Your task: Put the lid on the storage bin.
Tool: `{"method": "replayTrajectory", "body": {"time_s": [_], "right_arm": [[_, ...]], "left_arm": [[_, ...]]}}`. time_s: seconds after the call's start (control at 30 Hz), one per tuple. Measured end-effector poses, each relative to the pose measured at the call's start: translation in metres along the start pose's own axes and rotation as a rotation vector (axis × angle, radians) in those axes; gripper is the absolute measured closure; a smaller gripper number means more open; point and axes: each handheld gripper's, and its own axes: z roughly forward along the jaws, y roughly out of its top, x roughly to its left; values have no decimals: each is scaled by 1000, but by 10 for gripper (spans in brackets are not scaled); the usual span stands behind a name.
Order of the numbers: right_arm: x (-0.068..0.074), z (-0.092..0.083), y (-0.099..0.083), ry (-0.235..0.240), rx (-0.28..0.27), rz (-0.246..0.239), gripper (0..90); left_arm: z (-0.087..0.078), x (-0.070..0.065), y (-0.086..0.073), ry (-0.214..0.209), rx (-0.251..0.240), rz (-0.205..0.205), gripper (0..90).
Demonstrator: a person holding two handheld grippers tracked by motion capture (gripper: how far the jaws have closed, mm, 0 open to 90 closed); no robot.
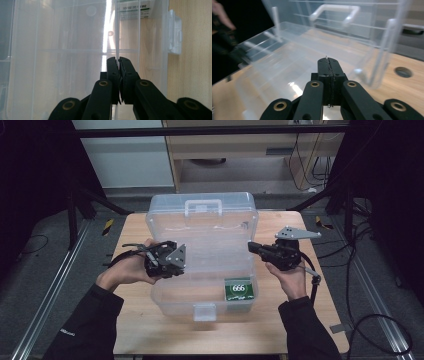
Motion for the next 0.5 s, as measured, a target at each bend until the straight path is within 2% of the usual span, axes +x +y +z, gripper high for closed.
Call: {"method": "replayTrajectory", "body": {"time_s": [0.1,0.5], "right_arm": [[-6,4,2,-14,4,18,899],[-20,14,5,-63,26,37,899]], "left_arm": [[0,0,0,-2,0,-3,869],[1,-3,-2,-16,-11,-16,869]]}}
